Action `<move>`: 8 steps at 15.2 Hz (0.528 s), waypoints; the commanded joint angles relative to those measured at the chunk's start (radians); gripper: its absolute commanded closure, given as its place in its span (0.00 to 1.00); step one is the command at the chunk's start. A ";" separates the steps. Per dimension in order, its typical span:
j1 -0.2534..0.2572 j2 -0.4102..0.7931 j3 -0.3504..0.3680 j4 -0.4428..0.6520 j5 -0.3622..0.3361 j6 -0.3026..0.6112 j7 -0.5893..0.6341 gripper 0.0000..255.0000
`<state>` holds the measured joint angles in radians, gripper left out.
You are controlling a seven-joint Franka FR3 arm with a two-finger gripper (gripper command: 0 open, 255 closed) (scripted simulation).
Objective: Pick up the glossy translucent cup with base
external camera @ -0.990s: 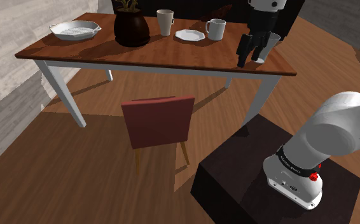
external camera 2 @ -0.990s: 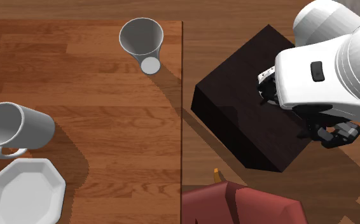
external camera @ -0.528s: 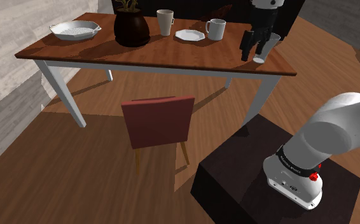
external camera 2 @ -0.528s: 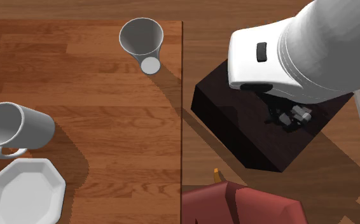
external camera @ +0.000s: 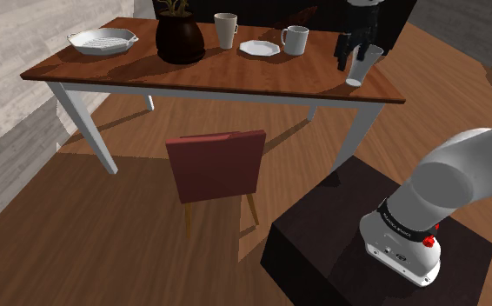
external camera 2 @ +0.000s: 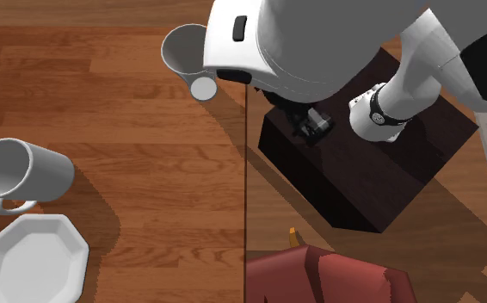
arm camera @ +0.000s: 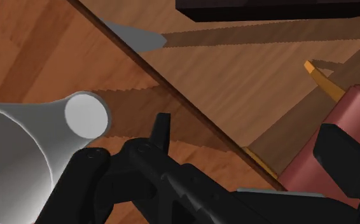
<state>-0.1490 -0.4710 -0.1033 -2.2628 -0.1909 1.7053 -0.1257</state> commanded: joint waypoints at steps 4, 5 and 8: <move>-0.044 0.120 -0.041 0.110 -0.076 0.017 -0.033 0.00; -0.052 0.144 -0.049 0.134 -0.090 0.019 -0.040 0.00; -0.076 0.218 -0.073 0.212 -0.128 0.023 -0.061 0.00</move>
<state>-0.2197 -0.2803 -0.1733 -2.0822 -0.3081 1.7310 -0.1855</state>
